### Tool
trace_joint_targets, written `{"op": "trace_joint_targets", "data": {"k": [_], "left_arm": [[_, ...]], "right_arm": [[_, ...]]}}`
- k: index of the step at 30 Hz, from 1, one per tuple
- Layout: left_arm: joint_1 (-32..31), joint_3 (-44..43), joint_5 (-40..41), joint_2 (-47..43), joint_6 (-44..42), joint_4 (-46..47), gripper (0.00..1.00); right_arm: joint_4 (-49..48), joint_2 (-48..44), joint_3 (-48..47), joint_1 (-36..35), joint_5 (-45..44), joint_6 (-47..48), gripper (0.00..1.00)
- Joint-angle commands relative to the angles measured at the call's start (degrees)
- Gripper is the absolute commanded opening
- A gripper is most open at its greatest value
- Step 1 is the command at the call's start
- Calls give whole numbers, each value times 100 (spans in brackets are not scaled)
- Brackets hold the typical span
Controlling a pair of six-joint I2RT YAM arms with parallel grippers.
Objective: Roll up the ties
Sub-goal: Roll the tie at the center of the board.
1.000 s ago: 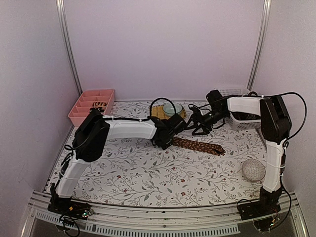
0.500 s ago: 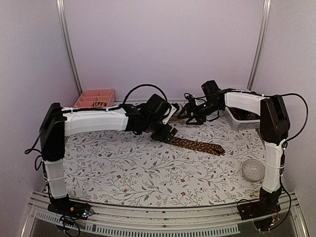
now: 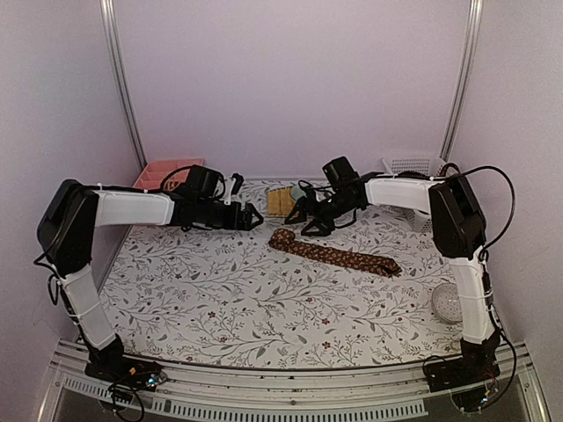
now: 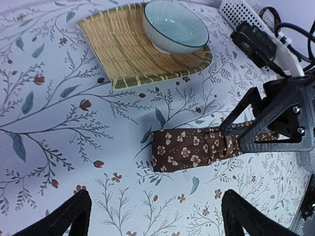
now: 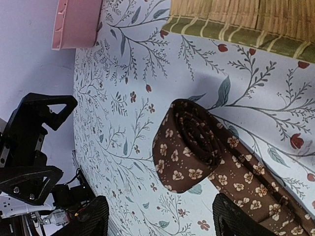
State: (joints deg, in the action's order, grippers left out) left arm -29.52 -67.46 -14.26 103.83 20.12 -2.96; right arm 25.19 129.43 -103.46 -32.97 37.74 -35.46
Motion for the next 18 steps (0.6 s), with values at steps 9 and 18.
{"op": "trace_joint_targets", "data": {"k": [9,18], "left_arm": [[189,-392,-1436,1319,637,933,89],[257,-713,-1696,1813,727,1038,87]], "right_arm": [[-264,1104,-379,-80,63,-601,58],[-305,1347,-523,-133,199,-725,47]]}}
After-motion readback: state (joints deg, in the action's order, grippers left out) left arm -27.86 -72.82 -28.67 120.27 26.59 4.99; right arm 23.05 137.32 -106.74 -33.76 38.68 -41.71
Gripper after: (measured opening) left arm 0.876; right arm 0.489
